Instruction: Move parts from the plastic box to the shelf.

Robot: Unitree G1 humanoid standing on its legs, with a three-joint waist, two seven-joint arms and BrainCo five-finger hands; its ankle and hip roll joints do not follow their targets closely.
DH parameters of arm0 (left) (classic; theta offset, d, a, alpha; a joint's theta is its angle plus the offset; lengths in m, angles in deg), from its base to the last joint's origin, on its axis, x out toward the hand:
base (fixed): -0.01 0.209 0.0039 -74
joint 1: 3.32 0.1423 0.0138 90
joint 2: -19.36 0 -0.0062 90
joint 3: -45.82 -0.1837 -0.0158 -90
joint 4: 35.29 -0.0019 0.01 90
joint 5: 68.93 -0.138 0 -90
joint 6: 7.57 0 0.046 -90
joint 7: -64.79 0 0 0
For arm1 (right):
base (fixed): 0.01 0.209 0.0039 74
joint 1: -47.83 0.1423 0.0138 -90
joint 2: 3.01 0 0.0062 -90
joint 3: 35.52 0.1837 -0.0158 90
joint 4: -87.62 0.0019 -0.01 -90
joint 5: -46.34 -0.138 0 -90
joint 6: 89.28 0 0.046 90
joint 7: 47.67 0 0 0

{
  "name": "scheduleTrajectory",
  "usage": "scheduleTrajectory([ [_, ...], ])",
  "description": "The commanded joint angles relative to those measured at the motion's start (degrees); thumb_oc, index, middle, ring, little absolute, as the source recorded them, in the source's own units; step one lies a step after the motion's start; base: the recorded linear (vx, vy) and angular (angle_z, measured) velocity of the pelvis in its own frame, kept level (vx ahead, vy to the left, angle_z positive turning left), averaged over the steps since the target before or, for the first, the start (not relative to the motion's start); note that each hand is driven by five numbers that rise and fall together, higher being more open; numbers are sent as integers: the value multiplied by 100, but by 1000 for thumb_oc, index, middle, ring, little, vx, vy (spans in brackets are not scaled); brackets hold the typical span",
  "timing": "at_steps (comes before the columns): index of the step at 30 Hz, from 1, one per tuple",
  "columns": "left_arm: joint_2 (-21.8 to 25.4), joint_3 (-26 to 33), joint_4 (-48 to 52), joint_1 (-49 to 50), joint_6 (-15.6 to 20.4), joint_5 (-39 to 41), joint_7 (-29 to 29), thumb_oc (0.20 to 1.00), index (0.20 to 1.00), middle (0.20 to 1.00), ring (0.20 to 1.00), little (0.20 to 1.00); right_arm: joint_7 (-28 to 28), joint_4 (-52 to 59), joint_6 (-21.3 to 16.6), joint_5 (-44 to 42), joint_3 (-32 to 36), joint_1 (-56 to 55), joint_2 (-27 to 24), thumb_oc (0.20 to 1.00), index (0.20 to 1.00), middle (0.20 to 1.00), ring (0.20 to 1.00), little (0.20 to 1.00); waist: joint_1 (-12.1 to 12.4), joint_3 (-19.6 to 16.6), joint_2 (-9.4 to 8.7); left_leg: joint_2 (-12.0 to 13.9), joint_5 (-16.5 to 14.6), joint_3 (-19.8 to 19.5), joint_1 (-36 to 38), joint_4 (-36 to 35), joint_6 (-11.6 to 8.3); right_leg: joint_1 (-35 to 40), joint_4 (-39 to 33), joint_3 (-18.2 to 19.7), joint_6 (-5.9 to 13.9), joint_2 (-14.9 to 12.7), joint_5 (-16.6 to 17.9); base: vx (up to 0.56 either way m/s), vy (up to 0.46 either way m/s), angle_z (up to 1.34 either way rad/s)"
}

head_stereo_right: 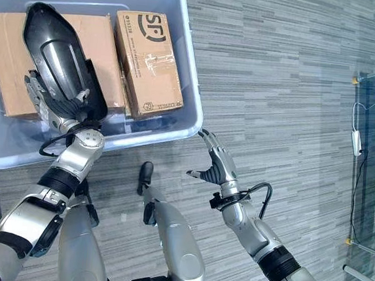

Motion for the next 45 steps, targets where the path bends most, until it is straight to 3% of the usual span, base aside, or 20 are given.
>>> scheduleTrajectory([
  [1, 176, 103, -44, -132, 164, 596, 268, 1000, 1000, 1000, 1000, 1000, -112, 473, 108, 31, 265, 247, 62, 1000, 1000, 1000, 1000, 1000, 153, 296, -712, 85, 324, -169, -387, 161, -20, -229, 677, 368, 477, -308, -210, -2, 15, 9],
  [4, 164, 242, -185, -162, 219, 922, 497, 1000, 1000, 1000, 1000, 1000, -102, 500, 263, 58, 299, 291, 59, 1000, 1000, 1000, 1000, 1000, 113, 296, -730, 16, 275, -172, -594, 278, 3, -405, 708, 360, 497, -354, -182, -1, 33, 10],
  [9, 175, 299, -235, -272, 333, 816, 1104, 1000, 1000, 1000, 1000, 1000, -90, 450, 312, 73, 257, 341, 44, 1000, 1000, 1000, 1000, 1000, 98, 296, -742, -43, 248, -174, -732, 352, 22, -526, 750, 369, 497, -377, -174, 2, 17, 4],
  [14, 234, 305, -196, -316, 529, 48, 1890, 1000, 1000, 1000, 1000, 1000, -324, 433, 336, 168, 206, 351, 47, 1000, 1000, 1000, 1000, 1000, 105, 296, -780, -85, 241, -211, -836, 377, 20, -593, 755, 357, 499, -375, -158, 1, -2, 1],
  [23, 258, 258, 143, -298, 935, -1153, 2423, 1000, 1000, 1000, 1000, 1000, -707, 252, 305, 273, 70, 292, 84, 1000, 1000, 1000, 1000, 1000, 151, 296, -796, -121, 218, -235, -902, 377, 53, -617, 760, 338, 487, -365, -170, 0, 0, 0],
  [27, 317, 217, 160, -404, 772, -946, 2254, 1000, 1000, 1000, 1000, 1000, -746, 163, 307, 268, 29, 309, 122, 1000, 1000, 1000, 1000, 1000, 166, 296, -812, -135, 222, -262, -899, 372, 53, -589, 733, 336, 487, -345, -150, -3, -21, 3],
  [31, 385, 111, -85, -417, 407, -548, 1524, 1000, 1000, 1000, 1000, 1000, -720, 75, 363, 232, -13, 328, 154, 1000, 1000, 1000, 1000, 1000, 174, 296, -842, -124, 225, -289, -949, 407, 41, -596, 721, 307, 502, -340, -137, -13, -27, 5],
  [33, 360, 105, -170, -410, 393, -156, 1418, 1000, 1000, 1000, 1000, 1000, -687, 29, 315, 240, -17, 336, 142, 1000, 1000, 1000, 1000, 1000, 168, 296, -855, -116, 228, -283, -942, 412, 47, -595, 728, 304, 508, -337, -133, 0, 0, 0],
  [36, 218, 242, -392, -397, 376, 1089, 1173, 1000, 1000, 1000, 1000, 1000, -644, -13, 435, 200, -67, 433, 169, 1000, 1000, 1000, 1000, 1000, 175, 296, -889, -111, 224, -288, -945, 445, 40, -574, 714, 288, 519, -324, -126, -1, -10, 0],
  [38, 247, 256, -539, -424, 223, 709, 1058, 1000, 1000, 1000, 1000, 1000, -597, -15, 497, 159, -48, 484, 201, 1000, 1000, 1000, 1000, 1000, 171, 296, -928, -97, 221, -297, -957, 466, 31, -576, 721, 275, 520, -318, -121, -5, -38, -1],
  [40, 335, 200, -644, -579, 110, 941, 997, 1000, 1000, 1000, 1000, 1000, -526, 34, 536, 126, -14, 508, 160, 1000, 1000, 1000, 1000, 1000, 139, 296, -967, -87, 214, -296, -994, 511, 31, -615, 750, 269, 520, -316, -110, 0, 0, 0],
  [42, 329, 296, -758, -617, 235, 1477, 1045, 1000, 1000, 1000, 1000, 1000, -446, 104, 622, 113, 24, 504, 111, 1000, 1000, 1000, 1000, 1000, 91, 296, -990, -91, 199, -295, -1037, 555, 29, -671, 762, 285, 520, -302, -96, 0, 0, 0],
  [45, 369, 302, -818, -623, 166, 1112, 950, 1000, 1000, 1000, 1000, 1000, -442, 136, 685, 126, 44, 494, 112, 1000, 1000, 1000, 1000, 1000, 68, 296, -1001, -94, 206, -299, -1079, 555, 27, -720, 768, 286, 514, -299, -84, 0, 0, 0],
])
